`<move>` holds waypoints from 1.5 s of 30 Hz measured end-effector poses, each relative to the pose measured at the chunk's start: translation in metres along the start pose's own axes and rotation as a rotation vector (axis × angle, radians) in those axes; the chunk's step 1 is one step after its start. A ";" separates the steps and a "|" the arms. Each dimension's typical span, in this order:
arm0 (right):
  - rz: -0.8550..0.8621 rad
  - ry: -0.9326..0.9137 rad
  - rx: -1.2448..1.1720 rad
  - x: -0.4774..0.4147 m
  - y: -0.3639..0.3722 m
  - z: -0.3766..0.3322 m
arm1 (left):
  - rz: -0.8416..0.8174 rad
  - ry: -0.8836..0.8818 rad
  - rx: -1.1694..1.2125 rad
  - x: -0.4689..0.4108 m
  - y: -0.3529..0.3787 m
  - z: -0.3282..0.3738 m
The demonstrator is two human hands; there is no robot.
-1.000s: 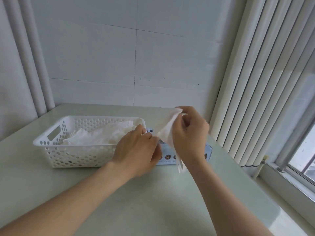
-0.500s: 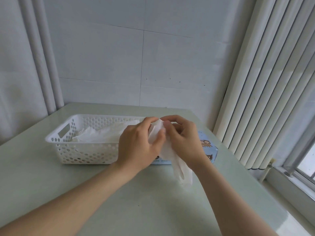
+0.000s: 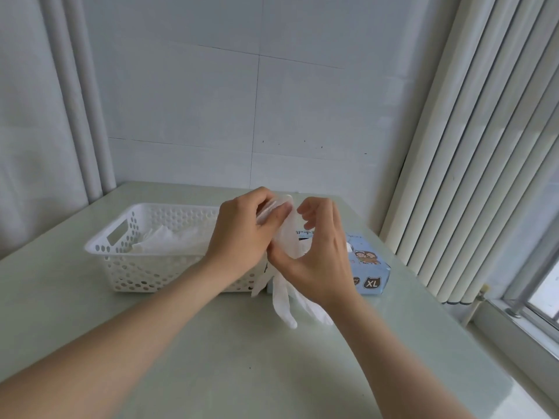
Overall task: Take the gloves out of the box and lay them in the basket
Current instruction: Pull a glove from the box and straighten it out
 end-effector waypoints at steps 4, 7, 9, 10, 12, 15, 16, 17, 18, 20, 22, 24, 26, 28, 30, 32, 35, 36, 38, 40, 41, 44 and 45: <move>0.071 0.006 0.028 0.002 0.003 -0.004 | -0.061 -0.005 0.045 -0.007 -0.001 0.001; 0.051 0.079 0.011 0.005 0.010 -0.001 | -0.092 0.016 0.038 -0.013 -0.004 0.000; 0.036 0.166 -0.014 0.006 0.012 0.005 | -0.104 0.030 0.015 -0.016 -0.009 -0.002; 0.027 0.214 -0.012 0.006 0.013 0.009 | -0.104 0.034 -0.003 -0.018 -0.012 -0.003; 0.011 0.290 0.041 0.006 0.014 0.016 | -0.103 0.027 -0.028 -0.023 -0.018 -0.006; -0.029 0.345 0.066 0.001 0.015 0.024 | -0.187 -0.022 -0.004 -0.028 -0.018 -0.013; -0.047 0.384 0.011 0.001 0.015 0.027 | -0.228 -0.040 0.015 -0.028 -0.017 -0.013; -0.066 0.439 -0.060 0.001 0.015 0.029 | -0.263 -0.065 0.040 -0.029 -0.017 -0.014; -0.088 0.500 -0.137 0.002 0.015 0.033 | -0.281 -0.100 0.075 -0.030 -0.018 -0.016; -0.111 0.608 -0.289 0.002 0.017 0.042 | -0.272 -0.183 0.125 -0.032 -0.025 -0.026; -0.114 0.657 -0.417 -0.004 0.021 0.048 | -0.254 -0.259 0.156 -0.035 -0.031 -0.037; -0.109 0.678 -0.515 -0.015 0.027 0.050 | -0.253 -0.327 0.183 -0.036 -0.035 -0.046; -0.120 0.673 -0.485 -0.028 0.030 0.048 | -0.257 -0.387 0.120 -0.037 -0.042 -0.055; -0.162 0.628 -0.394 -0.042 0.037 0.041 | -0.290 -0.416 -0.023 -0.038 -0.050 -0.065; -0.203 0.538 -0.263 -0.056 0.049 0.033 | -0.334 -0.445 -0.180 -0.036 -0.061 -0.082; -0.217 0.426 -0.103 -0.071 0.062 0.022 | -0.371 -0.465 -0.364 -0.035 -0.073 -0.097; -0.236 0.302 0.081 -0.087 0.083 0.006 | -0.374 -0.483 -0.542 -0.035 -0.089 -0.110; -0.252 0.260 0.144 -0.091 0.090 -0.001 | -0.367 -0.485 -0.599 -0.035 -0.095 -0.114; -0.281 0.155 0.277 -0.098 0.108 -0.014 | -0.349 -0.495 -0.733 -0.037 -0.108 -0.125; -0.304 0.064 0.333 -0.104 0.124 -0.024 | -0.352 -0.518 -0.840 -0.035 -0.117 -0.136; -0.333 0.024 0.344 -0.105 0.134 -0.027 | -0.360 -0.534 -0.890 -0.032 -0.120 -0.140; -0.467 -0.145 0.476 -0.098 0.161 -0.034 | -0.408 -0.597 -1.016 -0.021 -0.123 -0.146; -0.492 -0.198 0.535 -0.094 0.166 -0.034 | -0.420 -0.613 -1.041 -0.018 -0.121 -0.147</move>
Point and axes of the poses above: each hand's wrist, its own x-axis away from the middle knuckle, its own y-axis out of the palm, z = x × y, the point moved 10 cm from there along -x, towards the middle knuckle, and after that the axes turned 3 degrees about x, right-handed, at the moved point
